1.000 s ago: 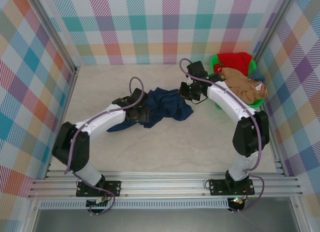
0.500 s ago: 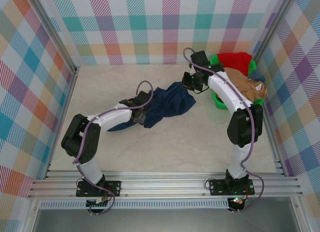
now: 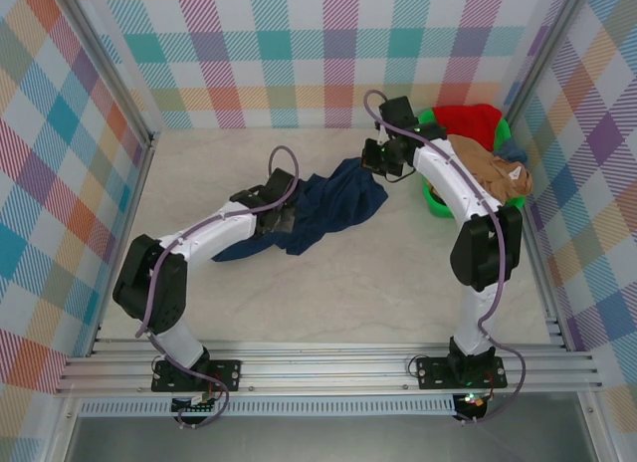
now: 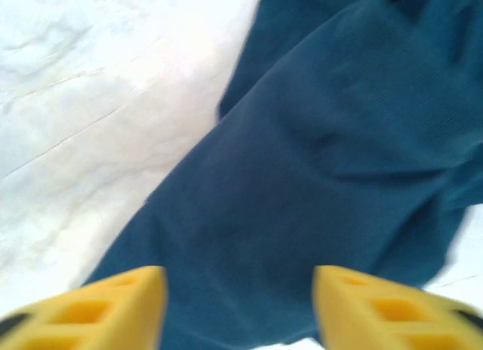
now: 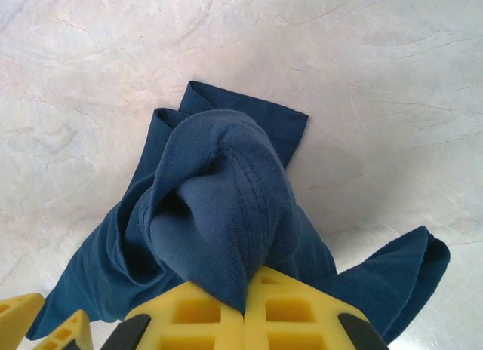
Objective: Fold and stack the t-shirts
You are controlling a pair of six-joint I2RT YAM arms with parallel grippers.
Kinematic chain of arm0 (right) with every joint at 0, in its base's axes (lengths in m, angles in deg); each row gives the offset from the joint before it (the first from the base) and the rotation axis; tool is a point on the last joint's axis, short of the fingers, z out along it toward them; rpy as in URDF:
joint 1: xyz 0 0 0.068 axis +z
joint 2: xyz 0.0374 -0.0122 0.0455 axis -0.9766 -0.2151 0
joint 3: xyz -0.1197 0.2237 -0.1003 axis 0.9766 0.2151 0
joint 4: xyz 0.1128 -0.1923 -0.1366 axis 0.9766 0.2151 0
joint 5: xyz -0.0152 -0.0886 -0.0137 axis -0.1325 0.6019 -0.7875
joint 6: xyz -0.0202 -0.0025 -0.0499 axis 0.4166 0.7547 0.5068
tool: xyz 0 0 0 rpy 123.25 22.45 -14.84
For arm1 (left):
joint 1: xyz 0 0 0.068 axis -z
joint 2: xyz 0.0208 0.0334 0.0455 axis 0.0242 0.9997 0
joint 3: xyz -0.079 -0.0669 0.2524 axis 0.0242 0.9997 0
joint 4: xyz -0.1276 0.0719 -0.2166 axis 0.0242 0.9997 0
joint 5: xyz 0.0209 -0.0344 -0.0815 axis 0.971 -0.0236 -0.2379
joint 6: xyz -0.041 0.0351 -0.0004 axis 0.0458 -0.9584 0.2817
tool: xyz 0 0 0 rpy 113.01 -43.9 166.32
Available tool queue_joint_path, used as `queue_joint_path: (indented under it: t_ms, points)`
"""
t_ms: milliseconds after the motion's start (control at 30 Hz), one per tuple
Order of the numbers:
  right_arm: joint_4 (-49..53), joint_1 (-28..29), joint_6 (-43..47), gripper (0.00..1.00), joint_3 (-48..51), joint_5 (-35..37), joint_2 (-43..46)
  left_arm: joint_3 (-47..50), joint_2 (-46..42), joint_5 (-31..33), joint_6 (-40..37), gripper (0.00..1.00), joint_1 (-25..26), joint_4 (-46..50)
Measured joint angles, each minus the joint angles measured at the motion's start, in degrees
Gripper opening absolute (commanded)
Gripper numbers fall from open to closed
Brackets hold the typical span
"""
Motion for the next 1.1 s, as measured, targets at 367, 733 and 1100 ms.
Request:
queue_joint_path:
  t_ms: [367,733,1100]
  points:
    - [-0.28,-0.22,0.59,0.0,1.51,-0.42,2.23,-9.05,11.85,-2.16,-0.07,0.81,1.18,-1.99]
    - [0.09,-1.46,0.63,0.0,1.81,-0.55,2.27,-11.58,14.86,4.59,-0.61,0.0,3.61,-2.43]
    - [-0.35,-3.1,0.83,0.0,0.9,0.35,4.87,-14.56,6.88,8.17,-0.63,0.0,3.63,1.18]
